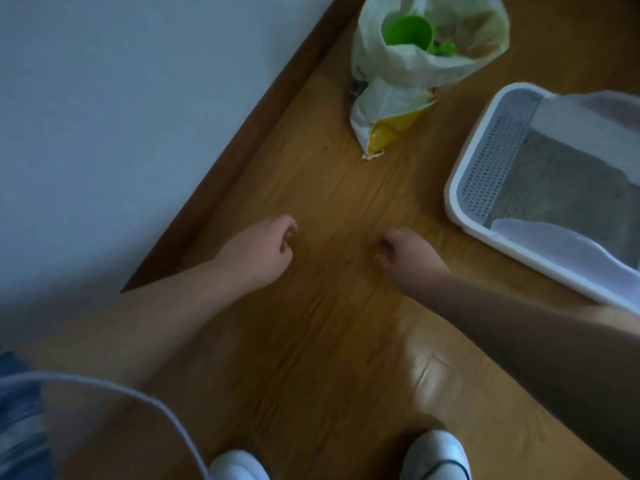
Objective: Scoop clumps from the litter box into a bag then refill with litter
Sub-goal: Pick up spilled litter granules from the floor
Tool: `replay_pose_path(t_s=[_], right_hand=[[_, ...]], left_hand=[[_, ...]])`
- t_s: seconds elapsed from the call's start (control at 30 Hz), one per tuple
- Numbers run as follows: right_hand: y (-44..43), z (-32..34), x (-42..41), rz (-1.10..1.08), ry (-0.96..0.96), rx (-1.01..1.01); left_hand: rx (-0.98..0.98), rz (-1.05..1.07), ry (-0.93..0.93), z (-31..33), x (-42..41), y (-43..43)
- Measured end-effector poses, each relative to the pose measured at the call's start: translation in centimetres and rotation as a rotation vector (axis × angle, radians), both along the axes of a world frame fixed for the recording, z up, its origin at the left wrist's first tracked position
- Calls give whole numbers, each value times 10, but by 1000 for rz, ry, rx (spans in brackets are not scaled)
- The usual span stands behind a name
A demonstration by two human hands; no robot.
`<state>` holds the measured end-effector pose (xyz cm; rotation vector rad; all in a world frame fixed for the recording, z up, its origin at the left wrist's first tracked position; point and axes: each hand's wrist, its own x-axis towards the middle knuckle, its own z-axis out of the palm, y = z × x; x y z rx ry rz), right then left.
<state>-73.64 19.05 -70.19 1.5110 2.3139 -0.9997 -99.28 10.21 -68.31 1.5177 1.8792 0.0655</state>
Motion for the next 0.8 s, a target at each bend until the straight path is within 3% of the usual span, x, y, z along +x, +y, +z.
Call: replay_pose_path(t_s=[0.1,0.27,0.53,0.6,0.73,0.8], right_hand=[[12,-17,-4,59,37,63],[11,-34,-14,107,103,204],[0,-52,-33,102,136,230],[1,-53,-34,146,119,248],[1,-56,-35,163,105,266],[1,-57,-35,165,84,263]], left_hand=[[7,29,-13,-12,4,3],[-27,280,-127,-19,23,-12],[-92,504,-274,-26,36,-31],[-130,701,-430,-27,39,-31],[-237,1268,-925,-27,57,-36],[-281,1414,-1114,-27,66,-43]])
